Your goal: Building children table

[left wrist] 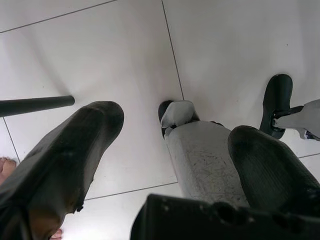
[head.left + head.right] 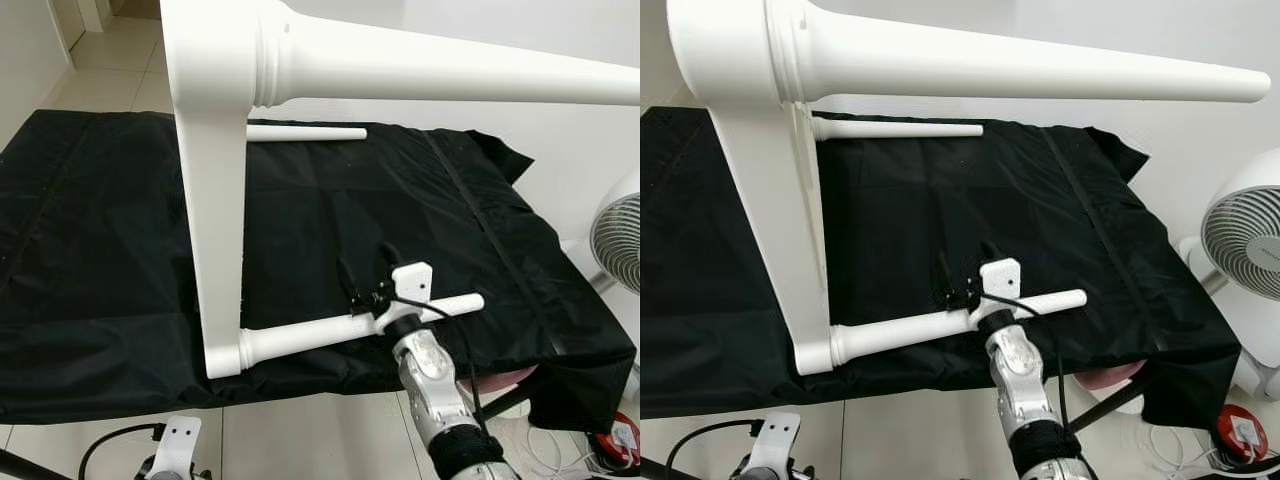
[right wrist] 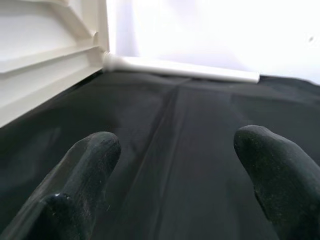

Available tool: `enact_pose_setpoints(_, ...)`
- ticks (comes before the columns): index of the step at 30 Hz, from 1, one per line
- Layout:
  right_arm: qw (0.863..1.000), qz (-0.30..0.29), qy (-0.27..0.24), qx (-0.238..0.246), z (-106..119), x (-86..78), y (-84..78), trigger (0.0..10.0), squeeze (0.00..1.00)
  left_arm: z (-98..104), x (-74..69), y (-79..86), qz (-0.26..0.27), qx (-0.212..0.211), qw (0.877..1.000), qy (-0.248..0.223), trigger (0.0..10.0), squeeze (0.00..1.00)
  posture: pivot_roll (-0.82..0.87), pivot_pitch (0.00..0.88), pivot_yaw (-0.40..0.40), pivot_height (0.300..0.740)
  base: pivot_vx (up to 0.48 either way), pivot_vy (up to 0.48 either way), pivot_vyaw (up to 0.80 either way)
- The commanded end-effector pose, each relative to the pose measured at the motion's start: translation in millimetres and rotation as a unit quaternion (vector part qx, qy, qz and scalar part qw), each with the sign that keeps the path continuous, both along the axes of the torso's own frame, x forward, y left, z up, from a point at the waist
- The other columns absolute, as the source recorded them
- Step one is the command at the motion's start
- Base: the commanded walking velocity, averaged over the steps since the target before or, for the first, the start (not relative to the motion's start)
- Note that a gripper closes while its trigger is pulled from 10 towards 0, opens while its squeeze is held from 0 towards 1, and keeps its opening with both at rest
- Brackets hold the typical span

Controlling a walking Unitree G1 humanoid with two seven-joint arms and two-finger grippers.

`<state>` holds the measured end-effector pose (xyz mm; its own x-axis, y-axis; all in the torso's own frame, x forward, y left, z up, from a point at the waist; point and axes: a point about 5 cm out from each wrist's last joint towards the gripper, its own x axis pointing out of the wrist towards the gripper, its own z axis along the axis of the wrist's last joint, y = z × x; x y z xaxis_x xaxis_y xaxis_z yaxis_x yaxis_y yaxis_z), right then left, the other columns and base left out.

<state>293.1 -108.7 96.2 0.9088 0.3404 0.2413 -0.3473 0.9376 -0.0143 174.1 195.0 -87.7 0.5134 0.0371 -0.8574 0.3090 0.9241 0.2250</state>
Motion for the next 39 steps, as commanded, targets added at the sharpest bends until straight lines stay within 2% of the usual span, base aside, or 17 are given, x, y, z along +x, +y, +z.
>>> enact_pose_setpoints(1,1.0,-0.002,0.006,-0.002,-4.7,-2.1,-4.8,10.0,0.0,-3.9,-8.0,0.1,0.006,0.03,0.999,0.007,10.0,0.0,0.07,0.0,-0.083,0.74,0.0,0.0,0.0)
enact_pose_setpoints(29,1.0,0.007,-0.001,0.0,1.3,2.8,2.0,10.0,0.0,-7.0,-12.7,-8.0,0.008,0.021,1.0,0.014,10.0,0.0,0.07,0.0,-0.098,0.74,0.0,0.0,0.0)
enact_pose_setpoints(39,1.0,0.003,-0.003,-0.001,3.1,4.6,-0.1,10.0,0.0,-7.8,-14.4,-9.2,0.011,0.019,1.0,0.016,10.0,0.0,0.06,0.0,-0.102,0.74,0.0,0.0,0.0)
